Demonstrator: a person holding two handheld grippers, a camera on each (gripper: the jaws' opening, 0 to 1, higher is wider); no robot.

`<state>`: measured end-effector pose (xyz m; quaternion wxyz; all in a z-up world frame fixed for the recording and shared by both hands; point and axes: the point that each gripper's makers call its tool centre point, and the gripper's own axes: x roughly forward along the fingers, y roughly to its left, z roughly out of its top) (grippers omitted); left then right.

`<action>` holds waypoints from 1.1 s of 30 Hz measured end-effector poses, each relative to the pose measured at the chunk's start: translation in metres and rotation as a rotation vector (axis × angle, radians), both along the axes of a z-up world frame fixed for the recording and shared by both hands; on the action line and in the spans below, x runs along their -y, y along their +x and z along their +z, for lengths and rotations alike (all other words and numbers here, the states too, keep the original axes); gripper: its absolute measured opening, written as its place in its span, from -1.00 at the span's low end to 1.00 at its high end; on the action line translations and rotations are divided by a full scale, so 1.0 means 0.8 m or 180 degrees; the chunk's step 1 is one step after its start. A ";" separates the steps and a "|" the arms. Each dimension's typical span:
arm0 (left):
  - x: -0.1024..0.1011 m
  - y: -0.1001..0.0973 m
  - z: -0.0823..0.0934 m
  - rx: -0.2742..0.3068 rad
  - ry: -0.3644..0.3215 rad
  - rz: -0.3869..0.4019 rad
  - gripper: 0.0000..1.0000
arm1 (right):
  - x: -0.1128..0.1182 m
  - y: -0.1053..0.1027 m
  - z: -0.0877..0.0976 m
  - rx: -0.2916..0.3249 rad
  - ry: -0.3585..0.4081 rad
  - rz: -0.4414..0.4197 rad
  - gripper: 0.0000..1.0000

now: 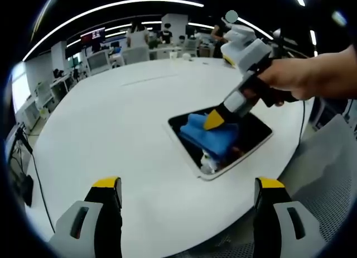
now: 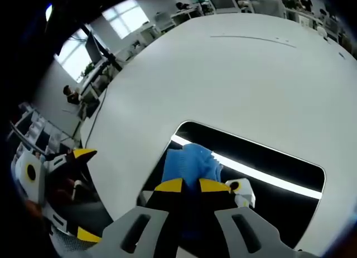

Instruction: Wipe the mirror surface with the cleaning cloth until all visible marks leave the cleaned area.

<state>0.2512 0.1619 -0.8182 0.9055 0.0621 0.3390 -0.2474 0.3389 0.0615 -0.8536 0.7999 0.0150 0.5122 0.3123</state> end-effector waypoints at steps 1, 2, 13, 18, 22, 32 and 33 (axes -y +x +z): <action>0.000 0.000 0.000 0.0000 -0.0006 0.0003 0.99 | 0.002 -0.001 0.000 0.0005 -0.0001 0.0000 -0.93; 0.000 0.000 0.000 0.0001 -0.0013 0.0005 0.99 | 0.003 -0.001 0.000 0.0009 0.0001 0.0004 -0.93; 0.000 0.001 0.002 0.0012 -0.0055 0.0024 0.99 | 0.027 -0.003 0.001 0.0020 0.0015 -0.0028 -0.94; 0.002 0.001 0.002 0.0023 -0.0060 0.0001 0.99 | 0.042 -0.002 0.000 -0.0001 0.0031 -0.0076 -0.94; 0.004 0.001 0.003 0.0029 -0.0067 -0.0016 0.99 | 0.055 -0.004 0.000 -0.0001 0.0013 -0.0092 -0.93; 0.004 0.000 0.002 0.0014 -0.0073 0.0005 0.99 | 0.079 -0.003 0.000 -0.0018 0.0024 -0.0132 -0.94; 0.004 0.000 0.002 0.0010 -0.0076 -0.0002 0.99 | 0.082 -0.003 0.000 -0.0023 0.0032 -0.0146 -0.94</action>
